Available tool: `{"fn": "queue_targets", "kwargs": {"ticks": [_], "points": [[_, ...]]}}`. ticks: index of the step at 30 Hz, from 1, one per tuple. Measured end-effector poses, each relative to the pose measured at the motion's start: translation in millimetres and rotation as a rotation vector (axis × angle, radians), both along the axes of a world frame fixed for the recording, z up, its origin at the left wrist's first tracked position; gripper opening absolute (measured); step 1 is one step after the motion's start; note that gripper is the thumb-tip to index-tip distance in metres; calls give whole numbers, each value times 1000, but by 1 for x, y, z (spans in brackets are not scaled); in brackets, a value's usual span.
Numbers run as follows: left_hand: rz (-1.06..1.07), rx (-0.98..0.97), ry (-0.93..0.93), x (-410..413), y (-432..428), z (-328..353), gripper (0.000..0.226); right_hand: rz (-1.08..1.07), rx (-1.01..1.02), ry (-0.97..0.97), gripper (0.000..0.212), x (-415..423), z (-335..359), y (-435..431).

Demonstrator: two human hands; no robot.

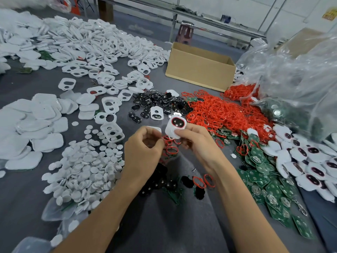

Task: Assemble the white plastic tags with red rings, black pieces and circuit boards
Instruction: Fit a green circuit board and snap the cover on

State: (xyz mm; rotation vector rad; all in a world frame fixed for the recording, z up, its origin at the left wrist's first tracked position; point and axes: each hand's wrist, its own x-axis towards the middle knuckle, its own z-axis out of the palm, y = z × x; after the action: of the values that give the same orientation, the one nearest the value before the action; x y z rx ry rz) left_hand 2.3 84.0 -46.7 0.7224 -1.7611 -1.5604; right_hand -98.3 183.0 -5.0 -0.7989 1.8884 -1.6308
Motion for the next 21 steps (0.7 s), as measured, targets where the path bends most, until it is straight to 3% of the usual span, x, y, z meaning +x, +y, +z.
{"fn": "queue_targets", "kwargs": {"ticks": [6,12,21], "points": [[33,71,86,3,-1,3,27,95,28,-14,28,4,-1,-1],[-1,69,113,3,0,7,24,148,100,84,29,5,-3,2],[-16,31,133,2,-2,7,24,167,122,72,27,3,-8,1]]}}
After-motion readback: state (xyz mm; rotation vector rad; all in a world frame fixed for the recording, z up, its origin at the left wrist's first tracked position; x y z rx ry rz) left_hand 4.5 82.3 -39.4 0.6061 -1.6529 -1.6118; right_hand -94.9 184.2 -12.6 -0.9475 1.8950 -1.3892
